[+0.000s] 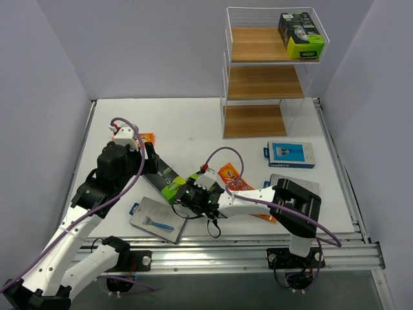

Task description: Place and organize the shaving razors onto the shelf

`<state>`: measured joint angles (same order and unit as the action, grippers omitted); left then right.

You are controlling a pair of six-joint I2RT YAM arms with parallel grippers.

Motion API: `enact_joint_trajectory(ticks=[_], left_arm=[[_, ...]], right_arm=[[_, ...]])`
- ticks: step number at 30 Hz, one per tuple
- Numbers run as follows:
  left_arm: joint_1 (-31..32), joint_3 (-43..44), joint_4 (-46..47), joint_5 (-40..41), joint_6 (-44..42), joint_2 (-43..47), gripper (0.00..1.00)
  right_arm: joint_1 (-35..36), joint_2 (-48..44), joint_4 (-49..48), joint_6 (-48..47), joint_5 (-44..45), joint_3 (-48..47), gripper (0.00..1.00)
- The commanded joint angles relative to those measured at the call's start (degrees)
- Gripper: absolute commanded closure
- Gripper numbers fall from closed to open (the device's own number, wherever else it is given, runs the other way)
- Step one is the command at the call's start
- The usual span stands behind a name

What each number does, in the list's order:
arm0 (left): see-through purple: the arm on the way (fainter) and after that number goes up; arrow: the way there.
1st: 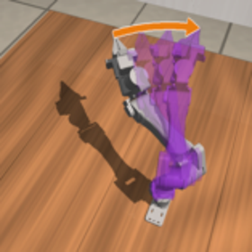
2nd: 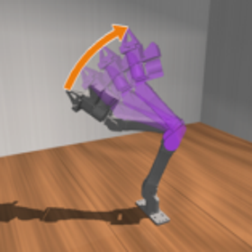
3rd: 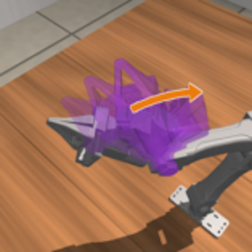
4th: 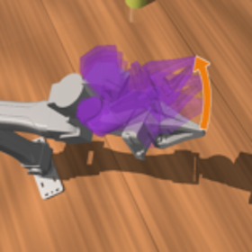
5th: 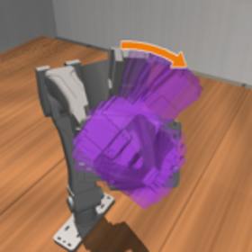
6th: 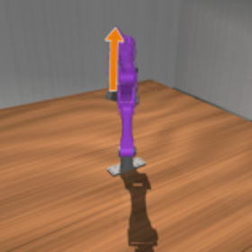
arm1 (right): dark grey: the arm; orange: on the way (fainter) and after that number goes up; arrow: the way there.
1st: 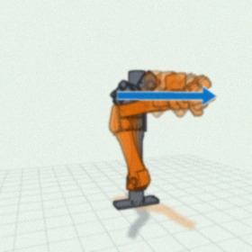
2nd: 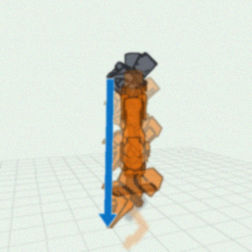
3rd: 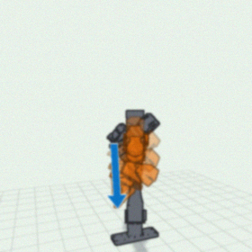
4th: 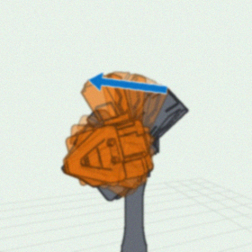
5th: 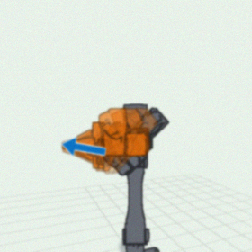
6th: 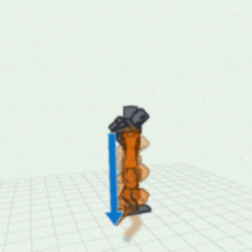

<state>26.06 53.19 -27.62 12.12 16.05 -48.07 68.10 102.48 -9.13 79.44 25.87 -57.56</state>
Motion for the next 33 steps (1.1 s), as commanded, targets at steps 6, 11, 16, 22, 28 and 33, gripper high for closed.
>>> enact_joint_trajectory(ticks=[6, 11, 16, 22, 28, 33], left_arm=[[1.8, 0.5, 1.2, 1.5, -1.2, 1.1, 0.04], [2.7, 0.6, 1.2, 1.8, -1.5, 0.7, 0.05], [3.3, 0.6, 1.2, 1.7, -1.5, 0.4, 0.04], [3.6, 0.6, 1.1, 1.7, -1.6, 0.4, 0.04], [3.6, 0.6, 1.2, 1.7, -1.6, 0.3, 0.04], [3.6, 0.6, 1.2, 1.9, -1.7, 0.5, 0.04]], right_arm=[[-1.3, 3.9, -1.2, -0.9, 0.0, -3.3, 0.70], [-1.9, 4.2, -1.9, -1.5, 0.2, -3.6, 0.71], [-2.5, 4.7, -1.9, -1.9, 0.7, -4.1, 0.76], [-2.8, 5.7, -1.8, -2.2, 0.5, -5.3, 0.82], [-3.1, 5.7, -1.8, -2.4, 0.6, -6.0, 1.00], [-3.2, 4.6, -1.6, -3.2, 0.5, -7.0, 1.00]])
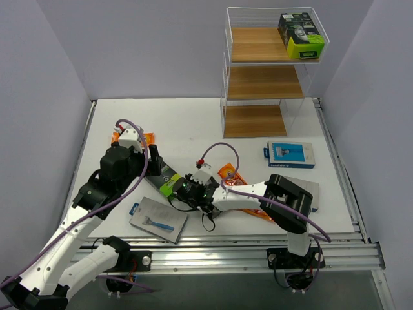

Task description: Place and organize the shaving razors onto the shelf

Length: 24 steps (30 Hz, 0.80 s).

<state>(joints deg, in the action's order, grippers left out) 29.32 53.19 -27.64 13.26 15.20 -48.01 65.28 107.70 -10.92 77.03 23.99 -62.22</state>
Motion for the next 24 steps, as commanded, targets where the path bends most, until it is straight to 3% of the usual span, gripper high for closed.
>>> enact_joint_trajectory(ticks=[1, 5, 11, 24], left_arm=[[0.4, 0.6, 1.2, 0.9, -0.9, 0.5, 0.05], [0.4, 0.6, 1.3, 1.2, -1.0, 0.8, 0.04], [0.4, 0.5, 1.4, 2.0, -1.4, 1.9, 0.05], [0.4, 0.4, 1.2, 3.0, -1.8, 2.1, 0.04]], right_arm=[[-0.3, -1.6, 0.1, -1.0, 2.6, -2.3, 1.00], [-0.9, -4.2, 0.1, -3.4, 2.5, -3.2, 1.00], [-4.5, -8.6, -0.2, -11.9, -4.7, -7.5, 1.00], [-9.6, -11.8, 13.4, -26.0, -13.6, -22.5, 1.00]])
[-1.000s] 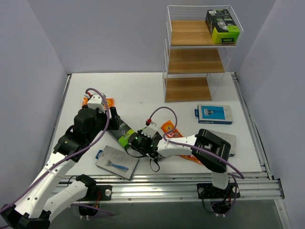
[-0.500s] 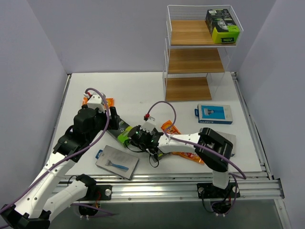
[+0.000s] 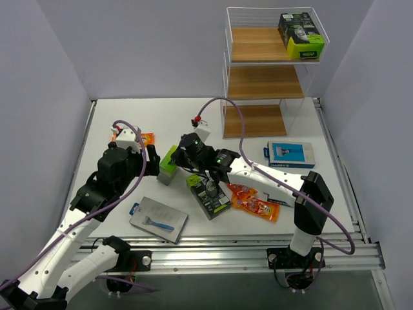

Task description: Place and organize the shaving razors onto the shelf

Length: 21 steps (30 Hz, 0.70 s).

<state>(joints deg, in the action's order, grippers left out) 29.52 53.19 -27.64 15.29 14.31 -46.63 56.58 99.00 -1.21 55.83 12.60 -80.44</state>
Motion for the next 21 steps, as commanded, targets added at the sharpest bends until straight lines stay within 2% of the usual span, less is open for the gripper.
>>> enact_joint_trajectory(ticks=[1, 6, 13, 21], left_arm=[[0.2, 0.4, 1.2, 1.0, -0.9, 0.8, 0.05], [0.2, 0.4, 1.2, 0.7, -0.9, 0.8, 0.05], [0.2, 0.3, 1.3, 0.4, -0.9, 0.8, 0.04], [0.2, 0.3, 1.3, 0.3, -0.9, 0.7, 0.04]], right_arm=[[-1.6, -3.5, 4.2, -6.2, -3.4, -5.1, 1.00], [-2.4, -5.6, 10.5, -8.8, -3.8, -8.7, 1.00], [-5.0, -10.1, 16.0, -11.1, -5.4, -8.7, 1.00], [-6.0, -5.9, 21.3, -14.8, -9.3, -11.6, 1.00]])
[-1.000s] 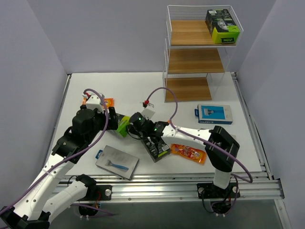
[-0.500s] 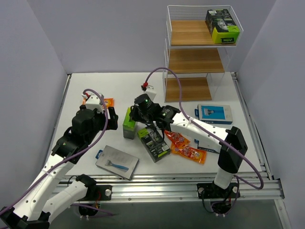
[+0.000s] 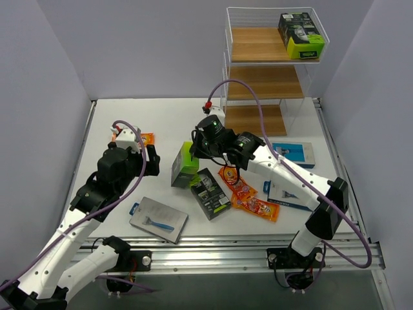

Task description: Place and organize the shaving razors onto the shelf

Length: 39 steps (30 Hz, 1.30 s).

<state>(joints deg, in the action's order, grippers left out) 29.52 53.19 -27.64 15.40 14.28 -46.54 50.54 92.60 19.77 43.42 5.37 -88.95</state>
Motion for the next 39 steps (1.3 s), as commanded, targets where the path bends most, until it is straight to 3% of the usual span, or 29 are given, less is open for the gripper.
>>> enact_joint_trajectory(ticks=[1, 14, 39], left_arm=[[0.2, 0.3, 1.3, 0.3, -0.9, 0.6, 0.05], [0.1, 0.4, 1.4, -0.6, -0.9, 0.0, 0.04], [0.2, 0.3, 1.6, -3.1, -0.9, -0.3, 0.05]], right_arm=[[0.0, 0.7, 0.0, -2.4, -2.2, -3.1, 1.00], [0.3, -3.8, 0.8, -1.5, -2.3, -8.8, 1.00], [0.1, -7.1, 1.1, -0.6, -0.3, 2.4, 1.00]])
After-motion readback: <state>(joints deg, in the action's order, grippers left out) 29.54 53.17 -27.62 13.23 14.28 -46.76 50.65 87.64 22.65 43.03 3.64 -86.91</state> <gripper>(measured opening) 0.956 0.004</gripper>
